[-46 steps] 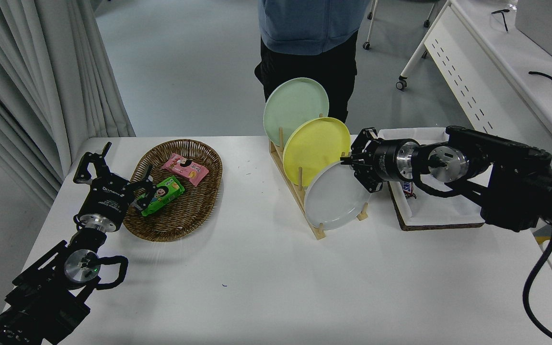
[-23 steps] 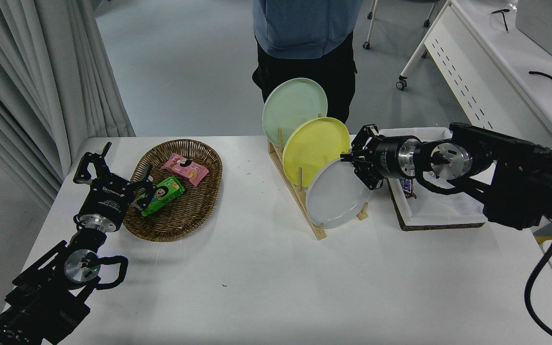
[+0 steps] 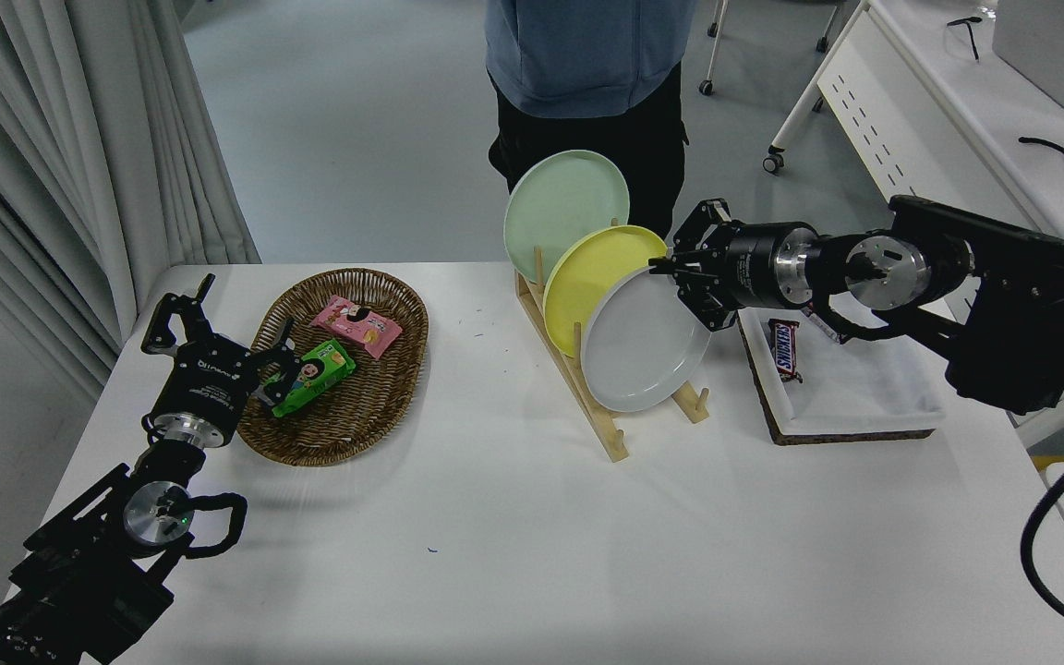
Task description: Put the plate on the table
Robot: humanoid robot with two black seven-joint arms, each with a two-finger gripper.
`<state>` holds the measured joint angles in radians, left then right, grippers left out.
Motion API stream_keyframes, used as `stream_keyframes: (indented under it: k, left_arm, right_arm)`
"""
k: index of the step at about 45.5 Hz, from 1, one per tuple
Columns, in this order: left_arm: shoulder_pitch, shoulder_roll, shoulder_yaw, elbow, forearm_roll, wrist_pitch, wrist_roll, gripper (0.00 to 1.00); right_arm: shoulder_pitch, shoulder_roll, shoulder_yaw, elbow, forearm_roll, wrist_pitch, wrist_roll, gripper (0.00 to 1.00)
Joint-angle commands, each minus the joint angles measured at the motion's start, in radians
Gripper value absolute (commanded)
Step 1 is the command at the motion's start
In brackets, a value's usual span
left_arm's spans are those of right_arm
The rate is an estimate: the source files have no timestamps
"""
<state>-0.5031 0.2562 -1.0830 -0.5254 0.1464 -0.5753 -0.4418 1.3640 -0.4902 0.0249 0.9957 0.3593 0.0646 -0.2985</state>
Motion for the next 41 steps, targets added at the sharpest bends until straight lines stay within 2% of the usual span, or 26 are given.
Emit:
stream_keyframes:
  k: [1, 7, 26, 41]
  left_arm:
    - [0.000, 0.000, 0.000, -0.001, -0.001, 0.000, 0.000, 1.00]
    - [0.000, 0.000, 0.000, -0.001, 0.001, 0.000, 0.000, 1.00]
    - [0.000, 0.000, 0.000, -0.001, -0.001, 0.000, 0.000, 1.00]
    - [0.000, 0.000, 0.000, 0.001, -0.001, 0.000, 0.000, 1.00]
  right_arm:
    - [0.081, -0.100, 0.018, 0.124, 0.066, -0.012, -0.005, 0.00]
    - [0.130, -0.134, 0.013, 0.168, 0.102, -0.025, -0.007, 0.00]
    - [0.294, -0.152, 0.001, 0.219, 0.286, -0.226, -0.080, 0.00]
    - [0.299, -0.133, 0.001, 0.216, 0.507, -0.267, -0.130, 0.00]
